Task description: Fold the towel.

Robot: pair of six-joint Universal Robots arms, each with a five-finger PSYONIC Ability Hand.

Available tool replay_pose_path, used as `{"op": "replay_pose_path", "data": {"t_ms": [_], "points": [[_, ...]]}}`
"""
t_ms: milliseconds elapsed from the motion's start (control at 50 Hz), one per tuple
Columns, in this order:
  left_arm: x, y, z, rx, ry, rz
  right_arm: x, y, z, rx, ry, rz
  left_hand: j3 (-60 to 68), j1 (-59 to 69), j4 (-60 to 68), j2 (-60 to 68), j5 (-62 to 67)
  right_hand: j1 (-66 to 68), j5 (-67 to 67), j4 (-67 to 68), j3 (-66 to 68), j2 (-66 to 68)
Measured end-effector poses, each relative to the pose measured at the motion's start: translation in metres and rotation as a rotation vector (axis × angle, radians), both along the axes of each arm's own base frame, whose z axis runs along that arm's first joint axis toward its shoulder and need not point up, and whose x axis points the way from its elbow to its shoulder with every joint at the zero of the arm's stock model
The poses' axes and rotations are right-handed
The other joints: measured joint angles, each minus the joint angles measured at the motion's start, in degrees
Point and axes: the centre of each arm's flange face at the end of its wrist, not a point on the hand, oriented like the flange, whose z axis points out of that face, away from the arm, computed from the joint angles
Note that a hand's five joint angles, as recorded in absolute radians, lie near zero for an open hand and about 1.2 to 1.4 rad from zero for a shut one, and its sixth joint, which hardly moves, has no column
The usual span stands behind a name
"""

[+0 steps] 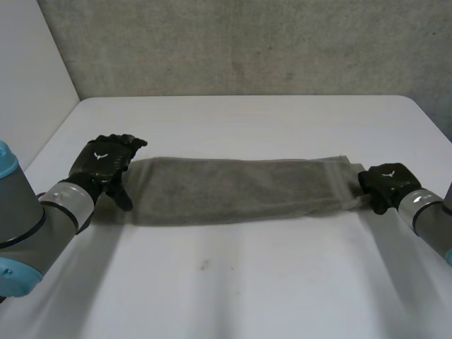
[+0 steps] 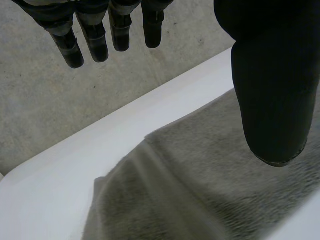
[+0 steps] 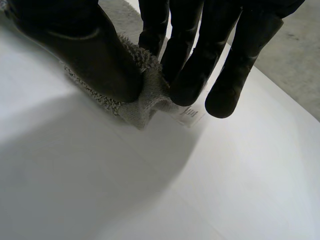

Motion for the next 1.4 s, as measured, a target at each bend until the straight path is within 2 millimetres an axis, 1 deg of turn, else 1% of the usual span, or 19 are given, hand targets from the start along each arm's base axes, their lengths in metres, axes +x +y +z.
{"op": "replay_pose_path", "data": {"t_ms": [140,380,460,560,660,680,700,720,740,800,860,960,1080,1160,1200,1240,1300,1340,1400], "points": [[0.002,0.0,-0.001,0.004,-0.001,0.007,-0.022,-0.014,0.005,-0.018,0.014,-0.052,0.0,0.0,0.0,0.0,0.0,0.0,0.0,0.0,0.0,0.0],[0.006,-0.001,-0.002,0.008,-0.003,0.018,-0.124,-0.05,0.035,-0.053,0.246,-0.195,0.0,0.0,0.0,0.0,0.0,0.2,0.5,0.0,0.0,0.0],[0.006,-0.001,-0.001,0.004,-0.002,0.018,-0.124,-0.056,0.053,-0.075,0.25,-0.187,0.0,0.0,0.0,0.0,0.0,0.2,0.5,0.0,0.0,0.0],[0.006,-0.001,0.001,-0.001,-0.001,0.018,-0.068,-0.057,0.085,-0.151,0.187,-0.082,0.0,0.0,0.0,0.0,0.0,0.3,0.5,0.0,0.0,0.0],[0.006,0.0,0.001,-0.003,-0.001,0.018,0.004,-0.044,0.106,-0.218,0.122,0.053,0.0,0.0,0.0,0.0,0.0,0.3,0.5,0.0,0.6,0.2],[0.006,0.0,0.002,-0.004,-0.001,0.019,0.029,-0.037,0.109,-0.236,0.11,0.101,0.0,0.0,0.0,0.0,0.0,0.4,0.5,0.0,0.7,0.3],[0.006,0.0,0.002,-0.004,-0.001,0.019,0.056,-0.028,0.111,-0.253,0.097,0.153,0.0,0.0,0.0,0.0,0.0,0.4,0.5,0.0,0.8,0.3],[0.006,0.0,0.002,-0.004,-0.001,0.019,0.071,-0.023,0.112,-0.263,0.091,0.18,0.0,0.0,0.0,0.0,0.0,0.4,0.5,0.0,0.8,0.3],[0.007,0.0,0.002,-0.004,0.0,0.02,0.111,-0.004,0.113,-0.285,0.073,0.262,0.0,0.0,0.0,0.0,0.0,0.4,0.5,0.0,0.8,0.3],[0.008,0.0,0.002,-0.005,0.0,0.023,0.169,0.031,0.107,-0.307,0.049,0.39,0.0,0.0,0.0,0.0,0.0,0.4,0.5,0.0,0.8,0.3],[0.008,0.0,0.002,-0.005,0.0,0.025,0.219,0.071,0.091,-0.302,0.036,0.522,0.0,0.0,0.0,0.0,0.0,0.4,0.5,0.0,0.8,0.3],[0.009,0.0,0.002,-0.004,0.0,0.026,0.27,0.13,0.054,-0.26,0.035,0.705,0.0,0.0,0.0,0.0,0.0,0.4,0.5,0.0,0.8,0.3],[0.009,0.0,0.001,-0.003,0.0,0.028,0.289,0.169,0.026,-0.205,0.043,0.829,0.0,0.0,0.0,0.0,0.0,0.4,0.5,0.0,0.8,0.3],[0.01,0.0,0.001,-0.005,0.0,0.03,0.288,0.175,0.019,-0.172,0.057,0.854,0.0,0.0,0.0,0.0,0.0,-1.6,-1.4,-2.3,-1.5,-1.4],[0.01,-0.001,0.001,-0.007,0.001,0.03,0.286,0.176,0.018,-0.158,0.068,0.858,0.0,0.0,0.0,0.0,0.0,-8.7,-9.4,-9.8,-9.2,-8.5],[0.01,-0.001,0.001,-0.009,0.001,0.03,0.281,0.175,0.021,-0.14,0.083,0.854,0.0,0.0,0.0,0.0,0.0,-33.0,-32.9,-32.2,-32.2,-32.7],[0.01,-0.001,0.001,-0.01,0.001,0.03,0.273,0.172,0.032,-0.132,0.086,0.838,0.0,0.0,0.0,0.0,0.0,-53.0,-55.3,-53.2,-52.1,-52.2],[0.01,-0.001,0.001,-0.01,0.0,0.03,0.266,0.168,0.042,-0.13,0.08,0.819,0.0,0.0,0.0,0.0,0.0,-59.9,-62.5,-60.9,-60.4,-59.1],[0.01,-0.001,0.001,-0.009,0.0,0.03,0.25,0.155,0.06,-0.128,0.041,0.755,0.0,0.0,0.0,0.0,0.0,-61.9,-62.6,-61.9,-62.1,-60.2]]}}
